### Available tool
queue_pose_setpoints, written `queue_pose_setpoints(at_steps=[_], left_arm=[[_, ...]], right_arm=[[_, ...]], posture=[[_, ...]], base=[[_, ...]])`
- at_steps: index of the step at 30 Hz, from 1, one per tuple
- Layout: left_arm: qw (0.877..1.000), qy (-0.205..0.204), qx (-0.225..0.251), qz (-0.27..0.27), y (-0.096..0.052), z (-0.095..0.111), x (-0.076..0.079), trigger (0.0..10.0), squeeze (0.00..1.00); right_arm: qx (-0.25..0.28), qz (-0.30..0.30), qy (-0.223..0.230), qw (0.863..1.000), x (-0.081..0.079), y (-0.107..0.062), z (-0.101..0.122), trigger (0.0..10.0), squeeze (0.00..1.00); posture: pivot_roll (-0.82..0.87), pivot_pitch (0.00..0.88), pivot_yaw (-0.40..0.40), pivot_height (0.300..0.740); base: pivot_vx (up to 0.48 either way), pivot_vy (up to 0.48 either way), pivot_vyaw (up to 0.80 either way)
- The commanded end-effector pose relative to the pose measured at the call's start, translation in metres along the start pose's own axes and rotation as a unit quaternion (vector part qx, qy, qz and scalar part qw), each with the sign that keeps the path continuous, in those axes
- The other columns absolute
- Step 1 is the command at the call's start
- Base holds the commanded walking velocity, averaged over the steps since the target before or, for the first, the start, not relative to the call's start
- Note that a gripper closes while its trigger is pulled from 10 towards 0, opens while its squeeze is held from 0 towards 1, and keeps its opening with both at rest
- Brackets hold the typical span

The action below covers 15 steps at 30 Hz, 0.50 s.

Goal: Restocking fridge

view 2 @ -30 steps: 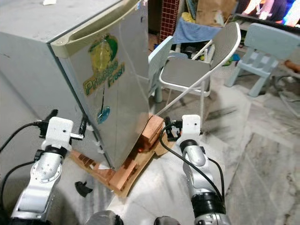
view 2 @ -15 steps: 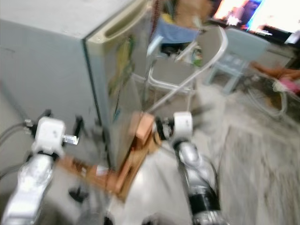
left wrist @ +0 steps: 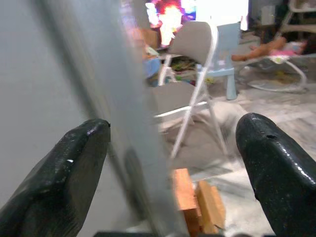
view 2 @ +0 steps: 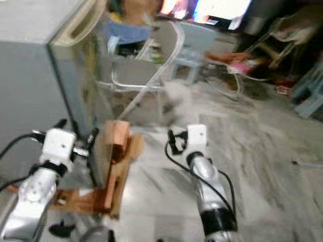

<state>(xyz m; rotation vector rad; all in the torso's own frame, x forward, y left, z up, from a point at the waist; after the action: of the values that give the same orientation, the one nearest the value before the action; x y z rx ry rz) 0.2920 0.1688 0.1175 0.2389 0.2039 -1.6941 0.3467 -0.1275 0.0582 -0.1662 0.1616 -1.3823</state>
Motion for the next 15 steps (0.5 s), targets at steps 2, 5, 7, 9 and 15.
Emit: queue_pose_setpoints(at_steps=[2,5,7,9,15], left_arm=[[1.0,-0.018,-0.001,-0.007,0.001,0.002,0.008,10.0,0.0],[1.0,-0.022,-0.005,0.014,0.001,0.0,0.004,10.0,0.0],[0.999,-0.026,-0.01,0.038,0.001,-0.002,-0.001,10.0,0.0],[0.997,-0.03,-0.021,0.067,0.002,-0.006,-0.011,10.0,0.0],[0.996,-0.051,-0.022,0.069,0.002,-0.006,-0.012,10.0,0.0]], right_arm=[[0.002,-0.013,-0.002,1.0,0.012,-0.002,0.003,10.0,0.0],[0.002,-0.013,-0.001,1.0,0.012,-0.003,0.003,10.0,0.0],[0.003,-0.015,0.001,1.0,0.012,-0.004,0.003,10.0,0.0],[0.01,-0.014,0.007,1.0,0.011,-0.005,0.006,10.0,0.0],[0.015,-0.011,0.013,1.0,0.006,-0.006,0.007,10.0,0.0]], posture=[[0.18,0.034,-0.12,0.74],[0.18,0.037,-0.118,0.74],[0.18,0.038,-0.114,0.74],[0.18,0.036,-0.106,0.74],[0.18,0.035,-0.092,0.74]], base=[[0.0,0.0,0.0],[0.0,0.0,0.0],[0.0,0.0,0.0],[0.0,0.0,0.0],[0.0,0.0,0.0]])
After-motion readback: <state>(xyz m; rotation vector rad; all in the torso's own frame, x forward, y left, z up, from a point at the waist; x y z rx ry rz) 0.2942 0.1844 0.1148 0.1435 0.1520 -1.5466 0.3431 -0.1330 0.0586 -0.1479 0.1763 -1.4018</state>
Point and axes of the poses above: a point about 5 cm out from each wrist's last joint towards the gripper, its own y axis pointing out of the wrist towards the gripper, its own z axis along the axis of the wrist's last joint, x = y × z, the point moved 5 cm from there along y, pointing out of the wrist towards the gripper, and after that the axes turned 3 degrees about -y, right-handed, at the moved point
